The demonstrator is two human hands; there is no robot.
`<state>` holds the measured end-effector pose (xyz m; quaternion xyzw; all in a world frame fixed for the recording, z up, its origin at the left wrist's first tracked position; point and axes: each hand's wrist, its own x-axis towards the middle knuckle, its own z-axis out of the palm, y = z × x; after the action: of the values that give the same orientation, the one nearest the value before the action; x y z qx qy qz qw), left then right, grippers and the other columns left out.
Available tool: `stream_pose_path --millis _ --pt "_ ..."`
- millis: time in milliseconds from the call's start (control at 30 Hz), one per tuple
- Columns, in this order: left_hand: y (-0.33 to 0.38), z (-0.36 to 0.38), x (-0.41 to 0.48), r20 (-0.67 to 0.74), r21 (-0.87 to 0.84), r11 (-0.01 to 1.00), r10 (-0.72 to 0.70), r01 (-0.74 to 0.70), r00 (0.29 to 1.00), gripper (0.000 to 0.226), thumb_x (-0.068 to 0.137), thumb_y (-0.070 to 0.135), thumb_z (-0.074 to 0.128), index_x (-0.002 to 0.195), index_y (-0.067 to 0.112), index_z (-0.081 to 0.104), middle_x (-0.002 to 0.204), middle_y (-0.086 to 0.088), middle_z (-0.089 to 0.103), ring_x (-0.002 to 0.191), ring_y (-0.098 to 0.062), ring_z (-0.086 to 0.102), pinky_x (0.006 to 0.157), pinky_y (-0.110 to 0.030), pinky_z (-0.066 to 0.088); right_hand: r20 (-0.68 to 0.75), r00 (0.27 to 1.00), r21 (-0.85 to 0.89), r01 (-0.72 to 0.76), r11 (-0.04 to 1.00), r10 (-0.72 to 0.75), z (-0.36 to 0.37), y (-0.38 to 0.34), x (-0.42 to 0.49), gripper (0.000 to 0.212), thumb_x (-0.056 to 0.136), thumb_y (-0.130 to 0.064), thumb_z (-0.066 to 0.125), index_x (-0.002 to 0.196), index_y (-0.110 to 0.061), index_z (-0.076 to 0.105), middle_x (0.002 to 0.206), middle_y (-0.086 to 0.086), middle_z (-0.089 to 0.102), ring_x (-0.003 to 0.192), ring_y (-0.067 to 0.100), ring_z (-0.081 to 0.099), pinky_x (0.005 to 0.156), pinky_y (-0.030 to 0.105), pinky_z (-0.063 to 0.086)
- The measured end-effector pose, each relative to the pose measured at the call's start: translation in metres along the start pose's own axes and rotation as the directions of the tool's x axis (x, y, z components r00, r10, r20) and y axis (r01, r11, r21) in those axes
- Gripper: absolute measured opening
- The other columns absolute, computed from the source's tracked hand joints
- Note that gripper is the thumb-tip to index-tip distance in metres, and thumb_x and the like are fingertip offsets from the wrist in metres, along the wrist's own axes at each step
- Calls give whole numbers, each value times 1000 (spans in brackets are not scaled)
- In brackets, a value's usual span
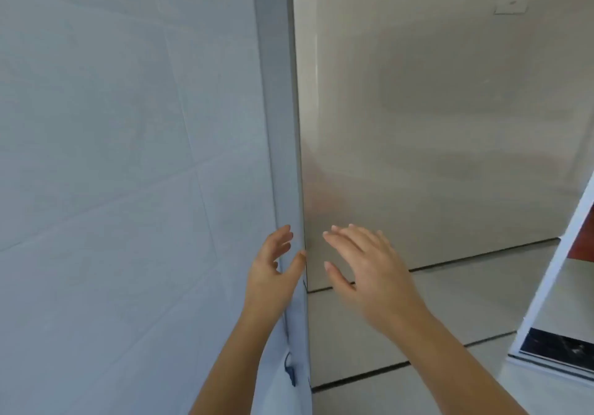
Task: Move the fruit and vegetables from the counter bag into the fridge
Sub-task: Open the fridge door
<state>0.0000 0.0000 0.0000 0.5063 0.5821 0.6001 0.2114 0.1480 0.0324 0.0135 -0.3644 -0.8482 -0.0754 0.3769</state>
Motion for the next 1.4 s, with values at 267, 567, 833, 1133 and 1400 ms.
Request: stream_pose_path --millis 267,567,833,1133,1400 --pt "-11 12 33 62 -165 986 6 4 998 37 86 7 61 120 20 55 111 2 65 99 -8 62 92 -33 48 -82 997 3 -13 1000 13 16 9 13 40 82 -33 43 111 -13 64 112 3 66 107 25 60 88 50 48" --pt "-13 17 35 25 -274 961 -37 42 999 34 85 4 61 117 16 58 106 -5 67 97 -15 63 84 -22 51 -80 996 15 -35 999 36 14 11 3 40 83 -32 45 113 -12 63 113 5 65 108 26 59 86 51 48" --pt "1 20 8 -6 -270 963 -4 2 1000 32 82 4 64 104 27 60 93 3 68 83 -1 62 72 -12 48 -52 997 14 -55 998 56 -4 10 -17 41 84 -33 44 114 -14 62 116 4 64 111 25 58 87 52 48" --pt "24 34 -65 -27 -204 978 48 -52 999 38 83 3 63 114 25 58 103 6 68 95 -5 63 84 -25 51 -86 994 51 -59 997 64 -48 2 -69 41 84 -32 44 115 -12 62 117 5 63 111 25 57 88 53 47" --pt "46 51 -134 27 -130 988 89 -85 996 44 83 12 64 122 27 53 116 6 61 108 -2 56 94 -35 47 -69 993 19 -94 995 95 -95 -6 -129 42 84 -32 45 118 -13 59 120 4 62 113 23 56 91 51 46"
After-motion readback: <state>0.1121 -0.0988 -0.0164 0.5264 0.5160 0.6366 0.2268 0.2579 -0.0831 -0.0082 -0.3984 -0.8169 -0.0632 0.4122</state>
